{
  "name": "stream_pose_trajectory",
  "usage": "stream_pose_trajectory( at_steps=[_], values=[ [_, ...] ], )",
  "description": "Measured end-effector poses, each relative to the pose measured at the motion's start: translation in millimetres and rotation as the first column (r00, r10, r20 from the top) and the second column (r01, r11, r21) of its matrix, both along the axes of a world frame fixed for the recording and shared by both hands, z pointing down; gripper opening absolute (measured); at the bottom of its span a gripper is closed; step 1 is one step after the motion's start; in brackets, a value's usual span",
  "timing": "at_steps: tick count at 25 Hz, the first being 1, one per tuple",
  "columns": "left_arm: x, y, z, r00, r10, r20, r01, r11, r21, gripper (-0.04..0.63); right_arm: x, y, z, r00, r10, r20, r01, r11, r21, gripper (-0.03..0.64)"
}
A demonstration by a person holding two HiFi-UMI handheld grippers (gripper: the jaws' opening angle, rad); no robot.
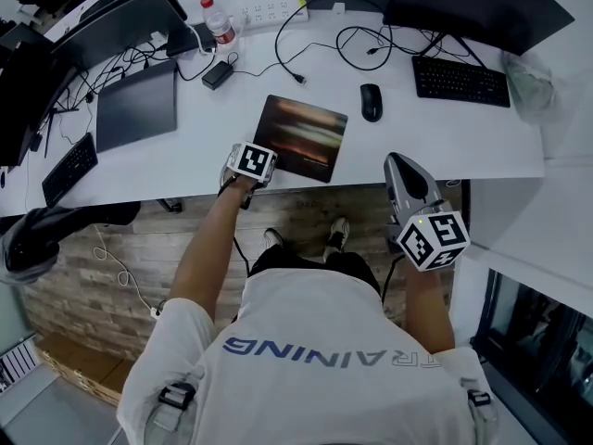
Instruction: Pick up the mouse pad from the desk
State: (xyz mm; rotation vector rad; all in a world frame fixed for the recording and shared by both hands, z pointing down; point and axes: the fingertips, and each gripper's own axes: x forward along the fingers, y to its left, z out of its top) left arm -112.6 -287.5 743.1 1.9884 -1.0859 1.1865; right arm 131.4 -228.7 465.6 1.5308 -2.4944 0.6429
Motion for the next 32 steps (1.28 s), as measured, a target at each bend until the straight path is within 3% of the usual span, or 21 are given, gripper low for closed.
stream_pose_trajectory(
  at_steps=[2,3,7,9,12,17,21,24,29,32],
  values=[
    [0,-4,-2,1.000,0.005,0.004,-0.005,0.999,0.031,0.302,2,1,-1,1.000,0.002,-0.002,-0.002,1.000,0.002,0.013],
    [2,0,-1,1.000,0.006,0.001,-0.006,1.000,0.020,0.254,3,1,-1,1.000,0.004,-0.003,-0.004,1.000,0.003,0.012],
    [13,8,-2,1.000,0.019,-0.008,-0.019,1.000,0.004,0.165,4,1,-1,1.000,0.010,-0.003,-0.010,1.000,0.001,0.013],
    [18,20,1,1.000,0.026,-0.006,-0.027,0.999,-0.037,0.090,4,2,-1,1.000,0.009,-0.004,-0.009,1.000,0.001,0.013],
    [20,37,6,0.999,0.036,0.034,-0.033,0.996,-0.080,0.044,3,2,-2,1.000,0.006,-0.003,-0.006,1.000,0.004,0.013],
    [21,39,7,0.999,0.028,0.040,-0.025,0.997,-0.072,0.034,1,5,-2,1.000,-0.001,-0.003,0.001,1.000,0.006,0.012],
    [23,23,-5,1.000,0.024,0.011,-0.024,1.000,0.014,0.032,1,7,-4,1.000,-0.003,-0.002,0.003,1.000,0.010,0.013],
    [20,29,-11,1.000,-0.005,-0.010,0.006,1.000,0.011,0.032,3,9,-5,1.000,0.000,0.001,0.000,1.000,0.014,0.013],
    [25,26,-42,0.993,-0.036,-0.109,0.044,0.997,0.070,0.031,4,14,-4,1.000,-0.003,0.004,0.003,1.000,0.017,0.012],
    [27,18,-74,0.989,-0.031,-0.142,0.052,0.988,0.146,0.029,0,17,-5,1.000,-0.016,0.011,0.015,1.000,0.024,0.012]
  ],
)
